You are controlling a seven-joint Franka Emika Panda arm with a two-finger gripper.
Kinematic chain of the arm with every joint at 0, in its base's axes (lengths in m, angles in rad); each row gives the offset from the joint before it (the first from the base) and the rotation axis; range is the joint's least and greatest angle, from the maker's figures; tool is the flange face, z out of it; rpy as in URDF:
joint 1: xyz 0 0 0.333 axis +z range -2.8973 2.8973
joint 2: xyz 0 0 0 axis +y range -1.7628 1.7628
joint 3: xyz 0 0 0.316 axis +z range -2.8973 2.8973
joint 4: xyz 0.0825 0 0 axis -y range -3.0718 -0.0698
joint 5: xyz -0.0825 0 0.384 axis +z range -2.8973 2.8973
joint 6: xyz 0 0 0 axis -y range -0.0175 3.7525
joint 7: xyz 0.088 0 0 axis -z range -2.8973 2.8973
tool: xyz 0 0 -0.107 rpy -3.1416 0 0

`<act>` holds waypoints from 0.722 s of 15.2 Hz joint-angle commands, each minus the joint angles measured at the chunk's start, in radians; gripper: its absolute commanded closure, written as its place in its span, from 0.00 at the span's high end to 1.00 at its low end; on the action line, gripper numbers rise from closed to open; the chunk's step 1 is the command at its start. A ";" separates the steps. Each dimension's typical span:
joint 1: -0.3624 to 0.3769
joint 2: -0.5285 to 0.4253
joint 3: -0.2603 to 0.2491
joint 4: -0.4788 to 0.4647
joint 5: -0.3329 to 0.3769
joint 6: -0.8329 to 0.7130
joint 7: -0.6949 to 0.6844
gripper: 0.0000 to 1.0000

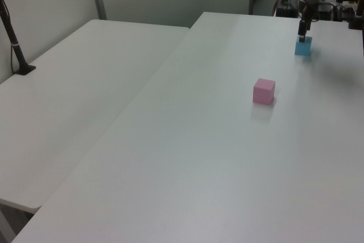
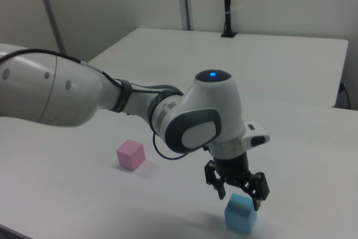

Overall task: Put blue cube on pink cube
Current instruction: 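Lower the gripper around the light-blue cube and close it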

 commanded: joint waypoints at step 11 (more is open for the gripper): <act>-0.001 0.014 -0.004 -0.036 0.010 0.054 -0.002 0.59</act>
